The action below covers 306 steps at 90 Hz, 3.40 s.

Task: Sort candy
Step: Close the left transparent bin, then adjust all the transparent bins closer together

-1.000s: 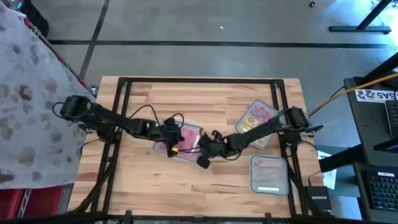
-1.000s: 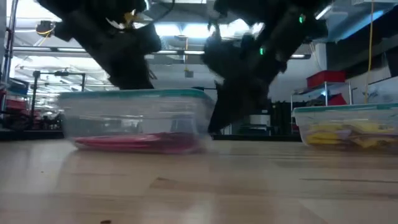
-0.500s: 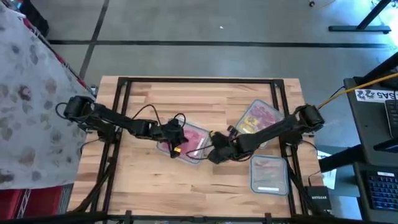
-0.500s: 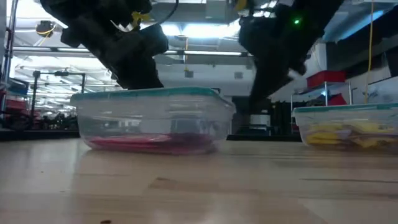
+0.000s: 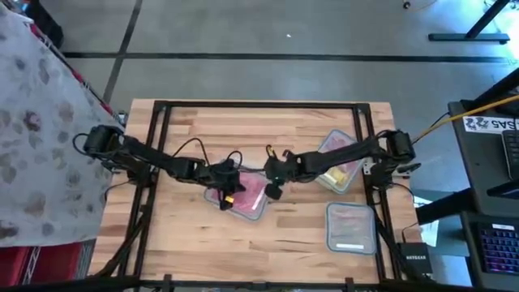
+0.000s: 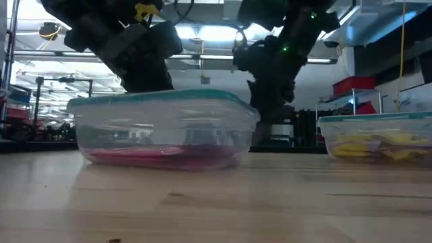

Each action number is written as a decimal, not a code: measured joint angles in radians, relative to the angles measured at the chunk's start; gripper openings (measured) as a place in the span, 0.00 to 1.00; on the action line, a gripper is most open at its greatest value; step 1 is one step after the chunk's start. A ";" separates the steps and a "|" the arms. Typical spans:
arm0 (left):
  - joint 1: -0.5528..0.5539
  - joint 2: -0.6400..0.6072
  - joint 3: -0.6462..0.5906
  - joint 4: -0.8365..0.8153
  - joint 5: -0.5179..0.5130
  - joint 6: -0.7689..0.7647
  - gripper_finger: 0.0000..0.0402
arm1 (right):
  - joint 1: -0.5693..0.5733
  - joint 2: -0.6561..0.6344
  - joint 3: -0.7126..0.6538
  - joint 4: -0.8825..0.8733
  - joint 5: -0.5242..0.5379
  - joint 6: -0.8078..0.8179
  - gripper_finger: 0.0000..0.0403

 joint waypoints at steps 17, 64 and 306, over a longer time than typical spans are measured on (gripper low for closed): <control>0.005 -0.002 0.000 -0.007 0.040 0.038 0.00 | 0.109 0.042 -0.004 0.143 -0.135 0.063 0.00; 0.001 0.000 0.000 0.008 -0.045 0.049 0.00 | 0.273 -0.039 0.003 0.145 0.030 0.055 0.00; -0.081 -0.301 -0.039 -0.487 -0.240 -0.348 0.00 | 0.102 -0.332 -0.204 -0.335 0.085 0.260 0.00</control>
